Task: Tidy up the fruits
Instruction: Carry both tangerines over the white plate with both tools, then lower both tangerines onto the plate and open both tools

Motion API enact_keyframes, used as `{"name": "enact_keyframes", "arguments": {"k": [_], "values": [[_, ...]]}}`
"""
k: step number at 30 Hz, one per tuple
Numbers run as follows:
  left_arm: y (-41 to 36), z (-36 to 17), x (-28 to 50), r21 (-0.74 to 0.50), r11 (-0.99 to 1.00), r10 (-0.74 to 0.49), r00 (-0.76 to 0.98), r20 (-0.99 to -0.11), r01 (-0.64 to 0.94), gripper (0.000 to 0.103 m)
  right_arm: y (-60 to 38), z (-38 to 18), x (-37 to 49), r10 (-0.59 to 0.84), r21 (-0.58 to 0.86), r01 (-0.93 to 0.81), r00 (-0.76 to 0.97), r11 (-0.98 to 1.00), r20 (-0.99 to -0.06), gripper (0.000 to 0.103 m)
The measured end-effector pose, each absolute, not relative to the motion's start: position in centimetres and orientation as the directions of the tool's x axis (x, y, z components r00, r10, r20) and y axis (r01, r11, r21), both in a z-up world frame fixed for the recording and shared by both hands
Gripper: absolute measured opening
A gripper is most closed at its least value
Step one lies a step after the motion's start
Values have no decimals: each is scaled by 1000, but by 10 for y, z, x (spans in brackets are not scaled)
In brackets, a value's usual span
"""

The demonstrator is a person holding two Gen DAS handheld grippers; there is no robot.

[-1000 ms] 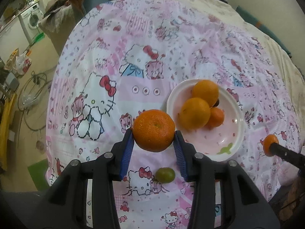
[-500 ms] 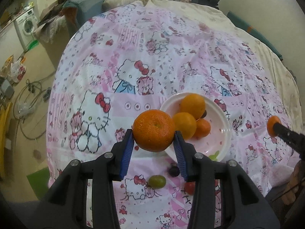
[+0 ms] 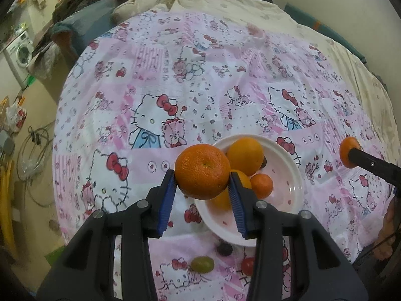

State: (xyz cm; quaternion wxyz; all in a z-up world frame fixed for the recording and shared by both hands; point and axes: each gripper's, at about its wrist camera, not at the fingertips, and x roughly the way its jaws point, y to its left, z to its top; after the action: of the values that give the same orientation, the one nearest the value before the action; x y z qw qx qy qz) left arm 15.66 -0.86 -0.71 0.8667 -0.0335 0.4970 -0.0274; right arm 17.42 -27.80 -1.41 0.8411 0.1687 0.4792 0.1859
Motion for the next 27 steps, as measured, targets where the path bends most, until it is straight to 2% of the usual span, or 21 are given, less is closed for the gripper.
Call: {"name": "enact_keyframes", "arguments": {"k": [6,11,18,27], "values": [[-3,-31,169,-93,996,-79,477,-876,-8,38,-269,-33,196,511,495,-152,409,855,-756,44],[-2,-51,176,-147,989,-124,409,-904,-25,38,-262,-49,214,533,521,-138,357,842,-767,44],[-6,-63,195,-177,984,-156,398,-904,-17,38,-244,-80,229,523,505,-136,270,852,-809,44],[-7,-88,229,-295,954,-260,333,-906,-58,38,-229,-102,232,494,470,-155,214,869,-843,45]]}}
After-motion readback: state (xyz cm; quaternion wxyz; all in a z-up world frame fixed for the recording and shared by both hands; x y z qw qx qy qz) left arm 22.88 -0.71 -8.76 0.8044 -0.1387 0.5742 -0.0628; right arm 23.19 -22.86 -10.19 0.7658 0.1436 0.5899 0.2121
